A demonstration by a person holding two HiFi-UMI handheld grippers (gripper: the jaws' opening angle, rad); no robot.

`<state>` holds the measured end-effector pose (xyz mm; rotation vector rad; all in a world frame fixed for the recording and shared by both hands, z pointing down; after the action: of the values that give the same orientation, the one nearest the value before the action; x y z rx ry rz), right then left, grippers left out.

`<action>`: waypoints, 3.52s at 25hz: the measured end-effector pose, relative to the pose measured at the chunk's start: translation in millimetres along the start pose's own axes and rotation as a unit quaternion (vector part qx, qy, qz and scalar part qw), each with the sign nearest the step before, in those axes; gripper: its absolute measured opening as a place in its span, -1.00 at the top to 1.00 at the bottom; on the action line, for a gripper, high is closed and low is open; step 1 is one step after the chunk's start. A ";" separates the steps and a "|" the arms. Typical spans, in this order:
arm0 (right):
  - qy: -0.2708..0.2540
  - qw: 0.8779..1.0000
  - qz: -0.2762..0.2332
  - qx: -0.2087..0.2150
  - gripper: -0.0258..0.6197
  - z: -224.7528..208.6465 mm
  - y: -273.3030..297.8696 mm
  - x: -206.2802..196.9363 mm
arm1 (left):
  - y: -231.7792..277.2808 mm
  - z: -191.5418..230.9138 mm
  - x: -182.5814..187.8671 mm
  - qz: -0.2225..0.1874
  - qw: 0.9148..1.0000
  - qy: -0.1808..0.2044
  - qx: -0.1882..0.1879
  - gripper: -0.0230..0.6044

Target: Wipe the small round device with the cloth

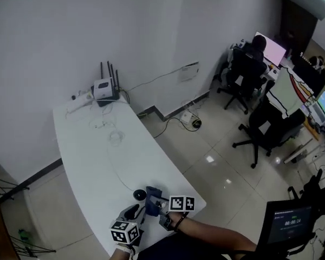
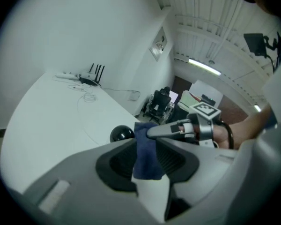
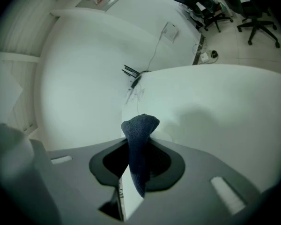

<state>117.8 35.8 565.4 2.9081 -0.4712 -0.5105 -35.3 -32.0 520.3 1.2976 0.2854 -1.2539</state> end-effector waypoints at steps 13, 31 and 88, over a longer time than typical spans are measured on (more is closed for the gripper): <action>-0.304 0.952 0.032 0.003 0.69 86.4 -21.2 46.0 | -33.6 -21.6 -6.5 -0.043 0.998 -0.032 0.030 0.53; -0.707 0.672 0.213 -0.063 0.69 108.3 -7.6 -25.5 | -50.4 -16.1 -13.2 -0.065 0.986 -0.096 0.122 0.58; -0.159 0.965 0.114 0.175 0.54 83.1 -51.6 59.0 | 46.7 67.6 -20.2 0.180 0.965 -0.180 0.059 0.64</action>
<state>155.5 57.1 459.6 3.0420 -1.0215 -0.9485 -36.5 -87.4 584.3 1.1311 -0.2769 -1.1759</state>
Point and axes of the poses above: the fingertips, and each gripper's own axes: y forward along the fingers, z to its left, x out of its top, the point moved 8 cm from there along -y, backward along the fingers, and after that the axes turned 14 degrees about x, right-handed, at the moved point
